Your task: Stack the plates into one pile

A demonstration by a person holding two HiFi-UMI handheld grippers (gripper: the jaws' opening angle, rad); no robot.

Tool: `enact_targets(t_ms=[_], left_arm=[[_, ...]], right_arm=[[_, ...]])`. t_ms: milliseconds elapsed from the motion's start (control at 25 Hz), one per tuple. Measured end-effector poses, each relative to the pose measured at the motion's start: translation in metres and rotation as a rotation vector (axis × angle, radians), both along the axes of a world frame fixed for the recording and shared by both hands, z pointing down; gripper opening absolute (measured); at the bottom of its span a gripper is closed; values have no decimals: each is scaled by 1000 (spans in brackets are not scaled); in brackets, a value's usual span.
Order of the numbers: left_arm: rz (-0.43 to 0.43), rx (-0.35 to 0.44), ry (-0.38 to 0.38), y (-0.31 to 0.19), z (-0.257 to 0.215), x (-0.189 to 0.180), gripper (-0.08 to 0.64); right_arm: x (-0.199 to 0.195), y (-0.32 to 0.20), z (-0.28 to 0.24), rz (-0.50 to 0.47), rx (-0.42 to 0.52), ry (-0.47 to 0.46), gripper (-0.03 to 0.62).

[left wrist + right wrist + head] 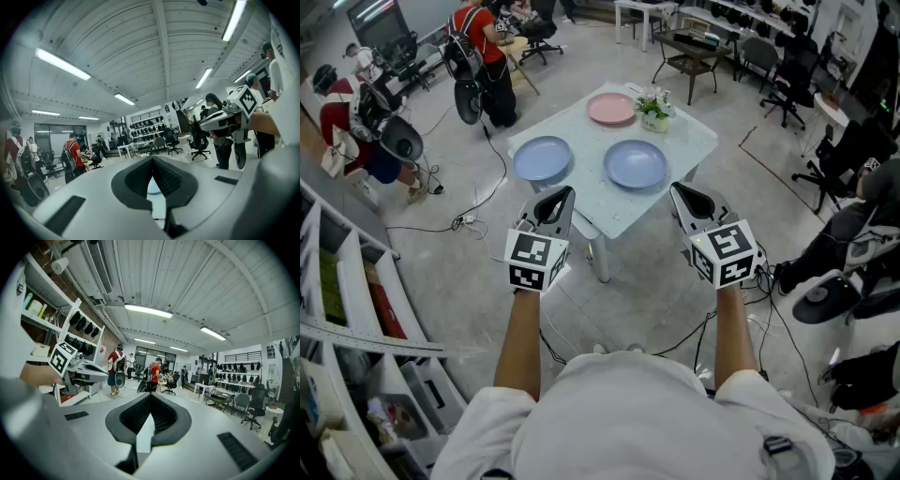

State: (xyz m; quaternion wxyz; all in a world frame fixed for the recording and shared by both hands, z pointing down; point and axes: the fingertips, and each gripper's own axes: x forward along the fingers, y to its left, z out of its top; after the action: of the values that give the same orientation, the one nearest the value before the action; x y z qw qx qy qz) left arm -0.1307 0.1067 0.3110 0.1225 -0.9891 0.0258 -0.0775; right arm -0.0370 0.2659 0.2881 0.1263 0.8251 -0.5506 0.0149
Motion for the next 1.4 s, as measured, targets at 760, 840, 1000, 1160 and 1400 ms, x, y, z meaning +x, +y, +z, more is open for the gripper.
enact_targets(t_ms=[760, 840, 1000, 1160, 1400], left_arm=[[-52, -48, 14, 17, 10, 48, 15], [-60, -18, 16, 10, 9, 62, 15], [-59, 9, 22, -14, 12, 89, 17], [-46, 22, 35, -57, 17, 119, 17], [-2, 37, 32, -128, 10, 181, 17]], right_arm=[[62, 19, 17, -80, 60, -81, 13], [74, 12, 17, -89, 59, -79, 14], [97, -15, 23, -99, 50, -76, 12], [123, -52, 27, -76, 56, -62, 12], [178, -117, 15, -26, 64, -52, 12]])
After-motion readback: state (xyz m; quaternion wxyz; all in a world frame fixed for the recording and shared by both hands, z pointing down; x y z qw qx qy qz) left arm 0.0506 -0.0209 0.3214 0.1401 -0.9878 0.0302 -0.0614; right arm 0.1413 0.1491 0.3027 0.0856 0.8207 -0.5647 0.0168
